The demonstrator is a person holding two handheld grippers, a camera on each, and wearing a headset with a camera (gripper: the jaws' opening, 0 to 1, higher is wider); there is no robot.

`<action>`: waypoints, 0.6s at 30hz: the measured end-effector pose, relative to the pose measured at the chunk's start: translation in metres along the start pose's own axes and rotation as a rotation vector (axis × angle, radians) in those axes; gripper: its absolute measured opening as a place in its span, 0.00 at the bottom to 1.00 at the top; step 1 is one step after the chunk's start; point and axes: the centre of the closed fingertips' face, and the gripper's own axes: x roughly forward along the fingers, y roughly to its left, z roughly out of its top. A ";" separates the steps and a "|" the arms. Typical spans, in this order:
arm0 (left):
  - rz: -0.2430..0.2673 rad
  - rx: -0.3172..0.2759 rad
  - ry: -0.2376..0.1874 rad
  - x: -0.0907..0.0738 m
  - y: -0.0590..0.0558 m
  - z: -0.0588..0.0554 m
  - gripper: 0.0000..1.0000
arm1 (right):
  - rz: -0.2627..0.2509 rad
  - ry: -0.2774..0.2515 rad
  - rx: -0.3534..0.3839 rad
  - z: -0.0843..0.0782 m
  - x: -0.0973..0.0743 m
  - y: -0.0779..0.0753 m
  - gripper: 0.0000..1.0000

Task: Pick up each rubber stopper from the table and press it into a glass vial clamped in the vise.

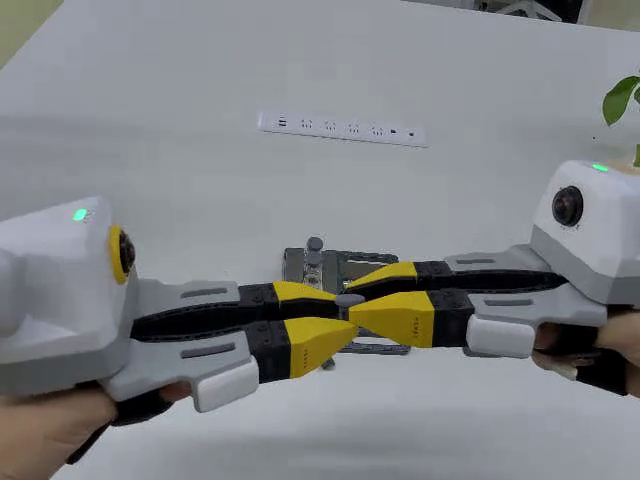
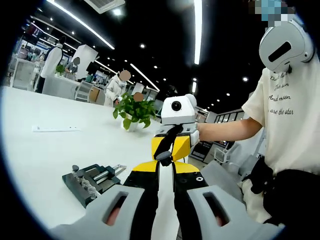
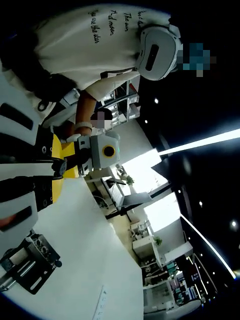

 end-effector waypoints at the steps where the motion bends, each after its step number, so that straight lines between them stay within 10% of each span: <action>1: -0.012 -0.006 0.000 0.000 -0.002 0.000 0.06 | 0.011 0.003 0.001 -0.001 0.000 0.002 0.06; 18: -0.107 -0.095 -0.001 -0.002 -0.017 -0.004 0.06 | 0.110 0.015 0.001 -0.004 0.001 0.021 0.06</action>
